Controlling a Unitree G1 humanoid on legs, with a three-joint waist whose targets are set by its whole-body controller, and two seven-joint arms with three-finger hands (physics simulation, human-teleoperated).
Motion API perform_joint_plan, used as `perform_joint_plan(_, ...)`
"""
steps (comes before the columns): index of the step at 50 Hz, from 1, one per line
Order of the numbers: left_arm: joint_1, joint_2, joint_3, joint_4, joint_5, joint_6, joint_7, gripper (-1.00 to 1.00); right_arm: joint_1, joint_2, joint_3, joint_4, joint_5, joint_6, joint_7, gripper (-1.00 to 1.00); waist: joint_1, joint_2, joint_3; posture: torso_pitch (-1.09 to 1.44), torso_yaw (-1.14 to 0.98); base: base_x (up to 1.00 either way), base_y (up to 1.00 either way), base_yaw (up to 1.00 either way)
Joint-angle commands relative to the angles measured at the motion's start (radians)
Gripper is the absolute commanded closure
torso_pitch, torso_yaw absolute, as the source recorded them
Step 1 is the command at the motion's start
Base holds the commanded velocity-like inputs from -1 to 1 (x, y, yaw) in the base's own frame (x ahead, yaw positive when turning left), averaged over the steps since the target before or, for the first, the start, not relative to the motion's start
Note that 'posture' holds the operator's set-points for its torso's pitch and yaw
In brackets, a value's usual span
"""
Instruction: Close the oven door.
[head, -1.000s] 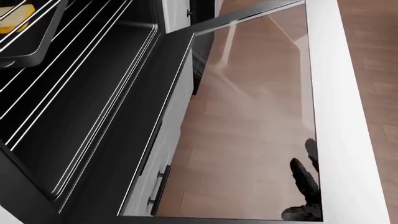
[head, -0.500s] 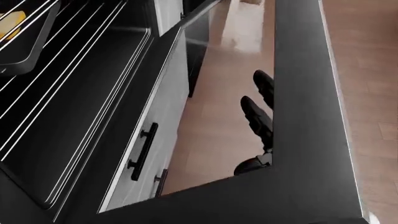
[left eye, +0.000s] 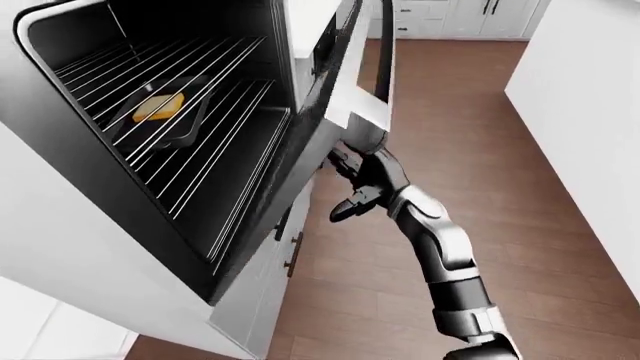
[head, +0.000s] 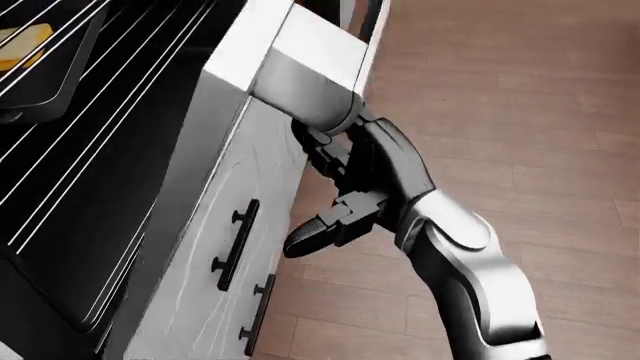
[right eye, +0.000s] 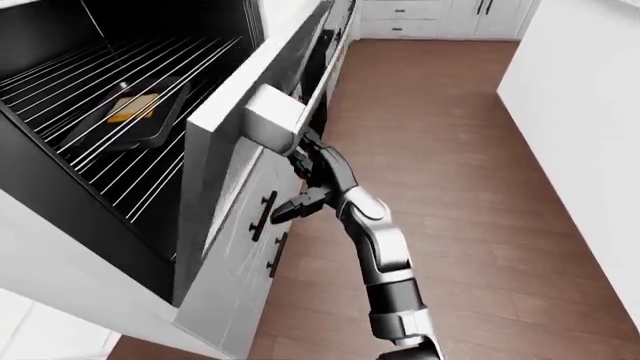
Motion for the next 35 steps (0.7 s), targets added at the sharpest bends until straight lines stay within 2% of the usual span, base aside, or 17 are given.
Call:
perform_joint_plan(1,-0.005,0.019,0.004,-0.016,-0.008,-0.017,0.008,-1.0,-0.055,0.013,0.005,-0.022,-0.008,-0.027,0.005,-1.0,0.0,0.008,-0.017,0.0,0.0,0.0,0.0,0.0)
perform_joint_plan(13,0.001,0.021,-0.007,-0.016,-0.018,-0.022,0.006,-1.0,-0.147,0.123,0.071,0.163,-0.113,-0.113,0.026,-1.0,-0.003,0.022,-0.018,0.0,0.0,0.0,0.0,0.0)
perform_joint_plan(16,-0.002,0.022,-0.005,-0.016,-0.017,-0.019,0.005,-1.0,-0.174,0.168,0.099,0.21,-0.153,-0.133,0.027,-1.0,-0.004,0.027,-0.018,0.0,0.0,0.0,0.0,0.0)
perform_joint_plan(22,-0.002,0.022,-0.003,-0.016,-0.018,-0.019,0.003,-1.0,-0.247,0.218,0.103,0.336,-0.204,-0.189,0.025,-1.0,-0.008,0.037,-0.018,0.0,0.0,0.0,0.0,0.0)
perform_joint_plan(31,-0.009,0.023,0.005,-0.016,-0.012,-0.011,-0.001,-1.0,-0.324,0.354,0.152,0.415,-0.288,-0.214,-0.011,-1.0,-0.017,0.052,-0.021,0.0,0.0,0.0,0.0,0.0)
perform_joint_plan(35,-0.009,0.02,0.007,-0.016,-0.01,-0.011,0.0,-1.0,-0.36,0.412,0.165,0.527,-0.328,-0.271,-0.03,-1.0,-0.023,0.059,-0.021,0.0,0.0,0.0,0.0,0.0)
